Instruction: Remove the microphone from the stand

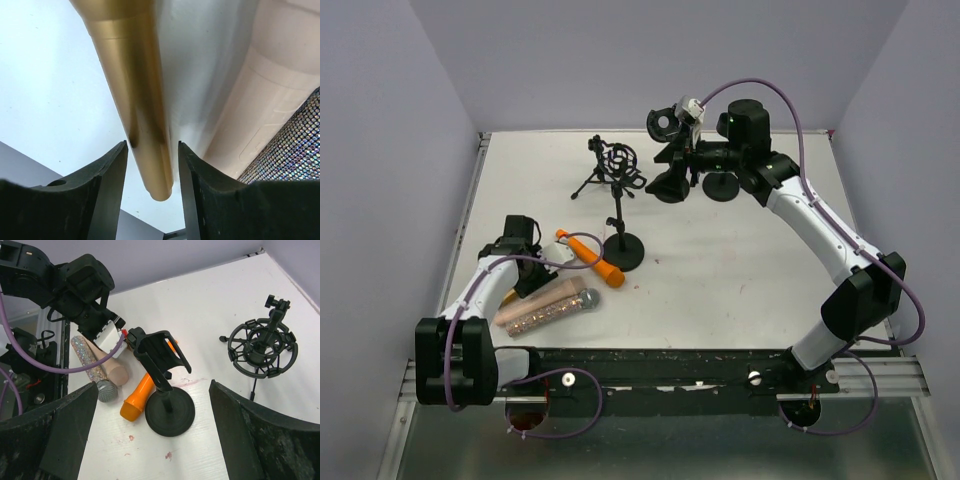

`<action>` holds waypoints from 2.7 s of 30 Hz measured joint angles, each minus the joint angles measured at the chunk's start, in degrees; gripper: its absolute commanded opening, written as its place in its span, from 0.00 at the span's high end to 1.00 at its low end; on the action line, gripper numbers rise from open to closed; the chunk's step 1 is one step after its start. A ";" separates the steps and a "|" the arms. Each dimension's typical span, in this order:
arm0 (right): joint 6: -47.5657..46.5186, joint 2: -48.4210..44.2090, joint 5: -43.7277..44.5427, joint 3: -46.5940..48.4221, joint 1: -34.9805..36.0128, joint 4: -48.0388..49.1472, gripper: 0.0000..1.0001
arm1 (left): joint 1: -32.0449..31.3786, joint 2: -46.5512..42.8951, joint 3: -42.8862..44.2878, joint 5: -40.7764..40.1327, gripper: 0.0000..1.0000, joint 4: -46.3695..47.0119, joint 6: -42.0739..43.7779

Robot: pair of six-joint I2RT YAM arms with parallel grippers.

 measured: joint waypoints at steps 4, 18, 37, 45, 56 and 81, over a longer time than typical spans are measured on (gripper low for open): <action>2.27 -0.09 0.07 -0.66 0.00 0.92 0.00 | 0.00 -0.50 2.67 1.51 0.48 -1.40 -1.29; 9.77 -0.94 0.59 -9.05 0.00 4.59 0.00 | 0.98 4.13 16.31 4.46 0.45 -1.90 -16.00; 5.84 -8.15 4.09 -14.32 0.00 3.91 0.00 | 8.00 28.59 30.05 -4.37 0.52 0.90 -31.76; 7.32 -7.41 4.17 -15.56 0.00 4.33 0.01 | 8.00 28.59 28.55 -4.37 0.52 1.11 -31.89; 13.18 -7.28 9.46 -28.85 2.89 18.47 0.03 | 8.00 27.76 28.55 -2.84 0.52 0.85 -33.86; 14.01 0.33 47.65 -35.60 20.04 52.63 0.24 | 7.21 15.30 39.78 22.18 0.49 -5.88 -43.58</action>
